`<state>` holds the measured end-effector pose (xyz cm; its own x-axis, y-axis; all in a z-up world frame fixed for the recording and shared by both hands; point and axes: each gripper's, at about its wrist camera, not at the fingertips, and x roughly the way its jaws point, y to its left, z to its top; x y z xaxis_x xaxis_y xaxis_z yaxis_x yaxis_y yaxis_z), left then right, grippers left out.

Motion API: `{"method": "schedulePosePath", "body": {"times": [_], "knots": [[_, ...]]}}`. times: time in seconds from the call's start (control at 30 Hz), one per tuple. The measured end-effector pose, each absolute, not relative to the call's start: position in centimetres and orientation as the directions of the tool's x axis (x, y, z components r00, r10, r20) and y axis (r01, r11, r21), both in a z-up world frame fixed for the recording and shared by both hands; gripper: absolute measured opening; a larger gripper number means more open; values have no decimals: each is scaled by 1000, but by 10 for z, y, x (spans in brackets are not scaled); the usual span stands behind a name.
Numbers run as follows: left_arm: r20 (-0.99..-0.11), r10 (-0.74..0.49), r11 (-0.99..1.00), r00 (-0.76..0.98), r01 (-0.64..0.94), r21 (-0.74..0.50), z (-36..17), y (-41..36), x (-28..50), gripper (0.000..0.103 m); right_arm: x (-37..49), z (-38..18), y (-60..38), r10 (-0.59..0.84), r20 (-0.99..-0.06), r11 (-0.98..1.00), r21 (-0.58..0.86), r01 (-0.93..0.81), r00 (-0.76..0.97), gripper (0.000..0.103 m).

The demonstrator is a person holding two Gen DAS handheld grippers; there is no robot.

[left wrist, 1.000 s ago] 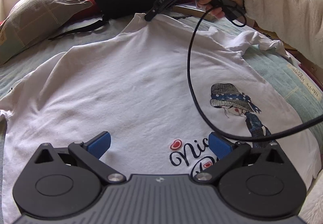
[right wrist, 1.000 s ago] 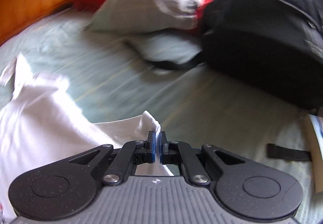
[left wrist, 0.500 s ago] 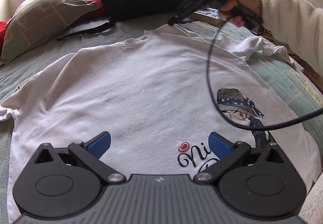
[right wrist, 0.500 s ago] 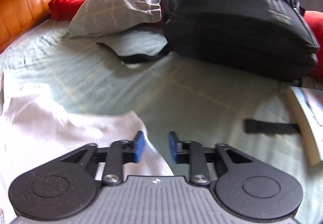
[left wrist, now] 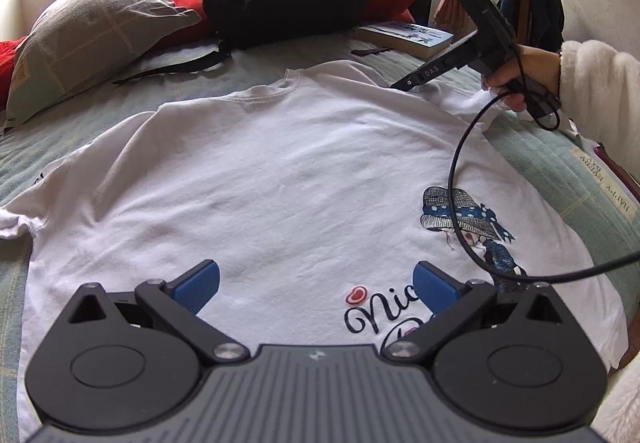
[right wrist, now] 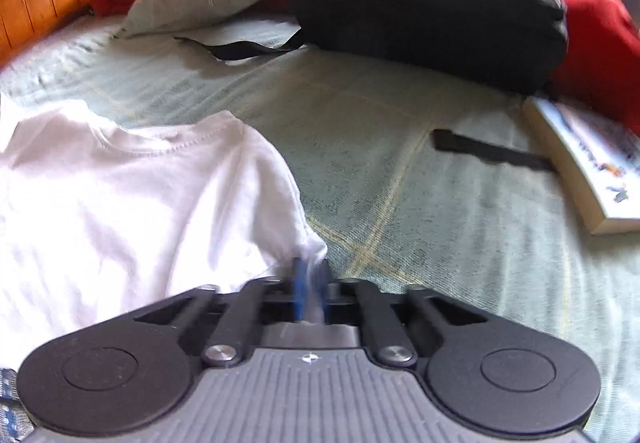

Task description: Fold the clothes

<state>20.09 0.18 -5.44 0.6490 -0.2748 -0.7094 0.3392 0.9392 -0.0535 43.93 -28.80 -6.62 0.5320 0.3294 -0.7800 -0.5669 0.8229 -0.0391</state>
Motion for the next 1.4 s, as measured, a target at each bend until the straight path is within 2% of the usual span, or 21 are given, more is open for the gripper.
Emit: {"method": "schedulePosePath", "body": {"times": [0.17,0.27,0.33,0.37,0.4,0.47,0.57,0.63,0.7,0.83,0.97,1.13,1.3,1.4], "knots": [[-702,-256,948,665,315,-48,-50,6,200,102,450,-62,-306,187,-771,924,-72,-376,609,2],[-695,-247,952,675,301,-46,-48,10,198,102,445,-52,-313,204,-760,943,-15,-331,617,8],[-697,-232,958,679,283,-44,-48,14,200,102,434,-40,-309,278,-739,932,52,-359,614,14],[-698,-224,961,680,273,-43,-48,16,201,102,427,-34,-306,321,-724,920,87,-382,610,26],[-699,-216,964,682,263,-41,-49,18,202,102,420,-31,-299,355,-719,907,109,-408,598,42],[-702,-198,969,684,245,-34,-50,22,203,102,407,-31,-276,396,-734,875,119,-469,552,57],[-709,-175,974,683,225,-24,-53,26,202,102,397,-48,-236,394,-785,840,97,-533,478,58],[-712,-168,977,682,213,-26,-54,30,201,102,395,-63,-216,351,-806,838,43,-545,476,64],[-715,-159,980,681,199,-28,-55,35,199,102,400,-71,-205,318,-794,844,-11,-536,518,78],[-712,-128,988,691,152,-30,-53,46,197,102,433,-78,-200,279,-781,879,-27,-476,559,82],[-712,-92,994,696,100,-30,-53,57,193,102,463,-85,-192,237,-787,902,-40,-430,570,98],[-714,-74,997,696,63,-42,-55,72,187,102,468,-73,-186,220,-806,917,-20,-398,550,100],[-740,-79,997,668,35,-75,-66,88,188,102,423,-33,-161,417,-784,840,140,-524,459,103],[-751,-76,996,656,21,-83,-73,95,185,102,395,-30,-125,454,-802,769,133,-626,387,103]]}}
